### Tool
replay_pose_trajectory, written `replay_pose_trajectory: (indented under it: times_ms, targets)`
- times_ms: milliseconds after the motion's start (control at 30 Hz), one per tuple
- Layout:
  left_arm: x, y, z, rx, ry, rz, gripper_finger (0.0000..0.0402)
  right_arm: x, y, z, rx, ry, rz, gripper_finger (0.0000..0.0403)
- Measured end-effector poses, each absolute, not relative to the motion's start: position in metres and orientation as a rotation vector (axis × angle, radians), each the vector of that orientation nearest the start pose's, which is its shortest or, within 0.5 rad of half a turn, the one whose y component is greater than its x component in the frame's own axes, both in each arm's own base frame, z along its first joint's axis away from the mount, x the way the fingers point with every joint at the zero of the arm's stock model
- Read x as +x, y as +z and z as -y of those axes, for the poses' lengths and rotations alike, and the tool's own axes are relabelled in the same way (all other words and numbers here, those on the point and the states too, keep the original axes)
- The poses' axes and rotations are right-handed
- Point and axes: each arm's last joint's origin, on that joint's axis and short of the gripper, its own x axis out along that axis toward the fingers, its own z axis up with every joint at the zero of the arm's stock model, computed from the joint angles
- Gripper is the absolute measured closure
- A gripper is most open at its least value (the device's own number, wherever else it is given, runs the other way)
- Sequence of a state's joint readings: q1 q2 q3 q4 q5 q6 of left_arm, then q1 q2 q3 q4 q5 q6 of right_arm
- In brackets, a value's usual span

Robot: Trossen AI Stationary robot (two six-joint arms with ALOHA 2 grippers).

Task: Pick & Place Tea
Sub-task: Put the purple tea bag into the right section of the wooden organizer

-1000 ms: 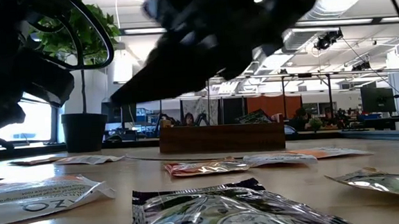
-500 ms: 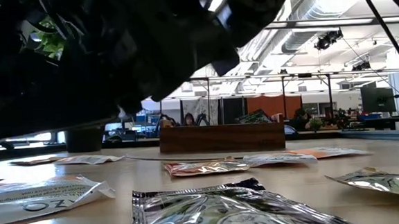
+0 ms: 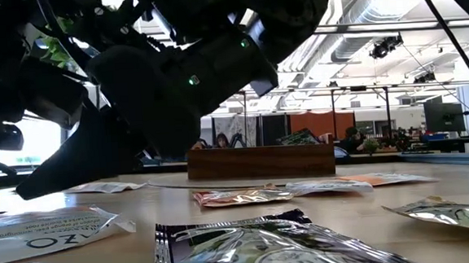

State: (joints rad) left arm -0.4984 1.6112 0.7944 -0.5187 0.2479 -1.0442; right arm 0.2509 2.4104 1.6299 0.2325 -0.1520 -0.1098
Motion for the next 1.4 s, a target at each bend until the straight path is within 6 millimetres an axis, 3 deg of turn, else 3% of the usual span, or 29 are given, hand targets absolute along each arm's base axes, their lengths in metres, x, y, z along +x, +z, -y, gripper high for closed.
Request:
replay_pose_trajectory:
  times_ms: [167,400,533,733,1033,1133,1267,1400]
  targets:
    - [0.229,0.137,0.133,-0.678,0.140,-1.521,0.0395,0.497,0.099,-0.132,-0.137,0.419,-0.540,0.0401]
    - [0.230,0.138,0.133,-0.699,0.161,-1.511,0.0400,0.495,0.105,-0.132,-0.140,0.415,-0.557,0.0399]
    - [0.239,0.148,0.137,-0.691,0.162,-1.478,0.0401,0.487,0.136,-0.126,-0.182,0.353,-0.620,0.0400]
    - [0.256,0.172,0.142,-0.613,0.143,-1.341,0.0401,0.456,0.185,-0.116,-0.267,0.269,-0.815,0.0395]
    - [0.279,0.193,0.123,-0.507,0.166,-1.195,0.0401,0.377,0.259,-0.103,-0.420,-0.007,-1.139,0.0397]
    - [0.283,0.193,0.113,-0.491,0.165,-1.192,0.0401,0.355,0.284,-0.097,-0.355,-0.007,-1.133,0.0400]
    - [0.287,0.193,0.104,-0.476,0.174,-1.179,0.0401,0.336,0.278,-0.096,-0.212,0.162,-1.002,0.0396]
    - [0.287,0.193,0.106,-0.469,0.167,-1.176,0.0401,0.326,0.239,-0.095,-0.132,0.208,-0.717,0.0389]
